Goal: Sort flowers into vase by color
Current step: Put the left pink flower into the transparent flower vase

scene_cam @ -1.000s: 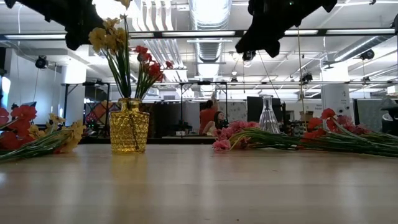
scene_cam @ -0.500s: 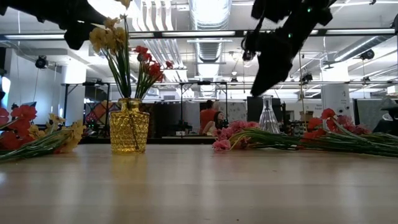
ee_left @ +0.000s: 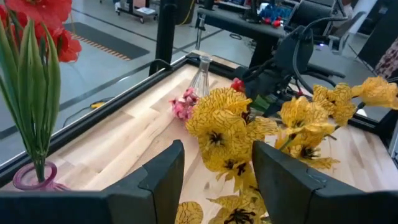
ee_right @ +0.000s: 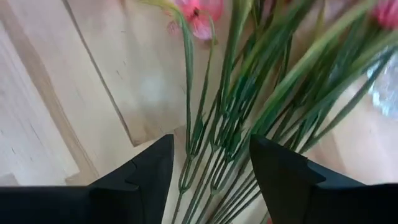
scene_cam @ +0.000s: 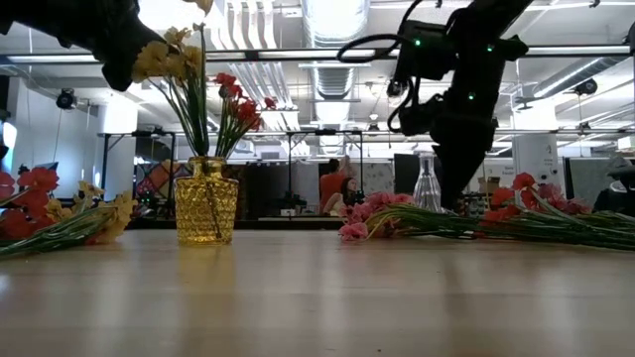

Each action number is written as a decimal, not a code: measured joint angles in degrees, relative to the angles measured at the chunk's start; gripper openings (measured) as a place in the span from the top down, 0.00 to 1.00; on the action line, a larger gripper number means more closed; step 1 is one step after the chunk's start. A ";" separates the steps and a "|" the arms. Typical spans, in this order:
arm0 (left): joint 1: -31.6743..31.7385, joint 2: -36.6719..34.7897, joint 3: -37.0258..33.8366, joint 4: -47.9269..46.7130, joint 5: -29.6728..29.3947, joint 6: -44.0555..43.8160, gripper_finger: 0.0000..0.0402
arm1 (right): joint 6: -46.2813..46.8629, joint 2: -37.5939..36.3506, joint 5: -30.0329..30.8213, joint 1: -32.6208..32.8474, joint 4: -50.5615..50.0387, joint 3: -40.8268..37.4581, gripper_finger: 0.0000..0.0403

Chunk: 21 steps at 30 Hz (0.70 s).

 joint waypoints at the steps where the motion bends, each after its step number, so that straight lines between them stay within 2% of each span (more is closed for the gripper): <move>1: 0.00 0.01 0.00 -0.37 0.00 0.10 0.57 | 1.00 0.00 -0.06 0.00 -0.10 -0.06 0.49; 11: 0.00 -0.09 0.00 -1.76 -0.06 2.26 0.57 | 6.01 2.26 -1.80 1.20 1.54 -0.18 0.49; 17: 0.00 -0.09 0.00 -1.03 -0.07 3.48 0.57 | 7.33 5.59 -8.59 4.31 7.02 -0.10 0.52; 21: 0.01 -0.09 0.00 -0.98 -0.08 3.49 0.57 | 9.36 5.62 -7.92 5.87 6.99 1.84 0.52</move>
